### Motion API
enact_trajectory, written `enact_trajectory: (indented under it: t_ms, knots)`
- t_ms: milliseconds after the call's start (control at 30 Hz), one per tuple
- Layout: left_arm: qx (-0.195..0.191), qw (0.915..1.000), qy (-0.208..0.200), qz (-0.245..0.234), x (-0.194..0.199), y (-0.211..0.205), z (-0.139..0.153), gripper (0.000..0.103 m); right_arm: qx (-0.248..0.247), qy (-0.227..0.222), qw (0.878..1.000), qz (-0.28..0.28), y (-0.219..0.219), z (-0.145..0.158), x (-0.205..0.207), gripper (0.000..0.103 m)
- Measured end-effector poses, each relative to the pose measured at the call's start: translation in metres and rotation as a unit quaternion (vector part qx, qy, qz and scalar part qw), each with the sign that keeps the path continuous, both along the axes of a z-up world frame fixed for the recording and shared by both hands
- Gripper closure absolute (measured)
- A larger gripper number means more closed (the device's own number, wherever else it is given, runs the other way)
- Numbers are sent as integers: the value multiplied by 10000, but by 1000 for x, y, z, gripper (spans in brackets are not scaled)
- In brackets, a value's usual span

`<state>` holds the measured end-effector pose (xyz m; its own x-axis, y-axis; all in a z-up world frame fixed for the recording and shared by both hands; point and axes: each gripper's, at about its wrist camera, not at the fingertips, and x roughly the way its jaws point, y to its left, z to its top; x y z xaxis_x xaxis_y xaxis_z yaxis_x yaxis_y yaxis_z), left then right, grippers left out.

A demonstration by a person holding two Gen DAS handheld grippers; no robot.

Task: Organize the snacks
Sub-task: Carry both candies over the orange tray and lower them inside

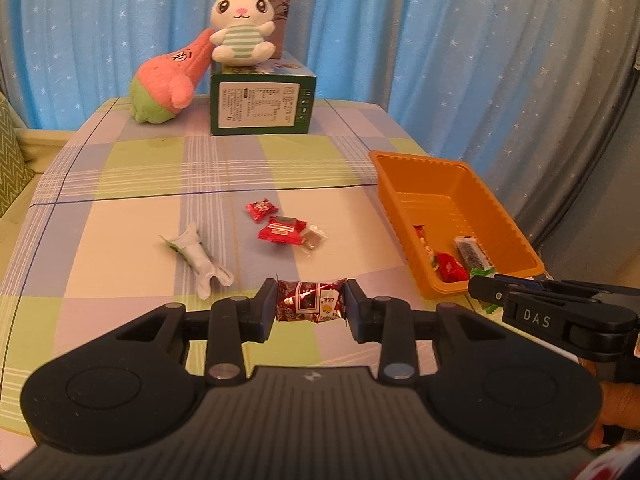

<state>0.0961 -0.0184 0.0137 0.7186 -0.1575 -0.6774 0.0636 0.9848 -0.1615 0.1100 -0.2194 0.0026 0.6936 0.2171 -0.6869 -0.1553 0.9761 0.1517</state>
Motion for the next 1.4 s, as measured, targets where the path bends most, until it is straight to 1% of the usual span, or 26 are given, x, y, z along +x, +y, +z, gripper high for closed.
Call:
enact_trajectory:
  t_ms: [333,700,1067,1400]
  knots:
    - [31,9995,-67,-311,5,-36,10,71,68,-34,9994,-342,-37,8,-5,82]
    - [29,9980,-104,-616,19,-71,15,71,105,-53,9980,-615,-71,13,0,82]
    - [-6,9959,-105,-902,45,-106,13,71,153,-75,9960,-873,-105,14,17,82]
    - [-7,9943,-66,-1065,74,-131,4,71,153,-77,9957,-906,-122,13,42,82]
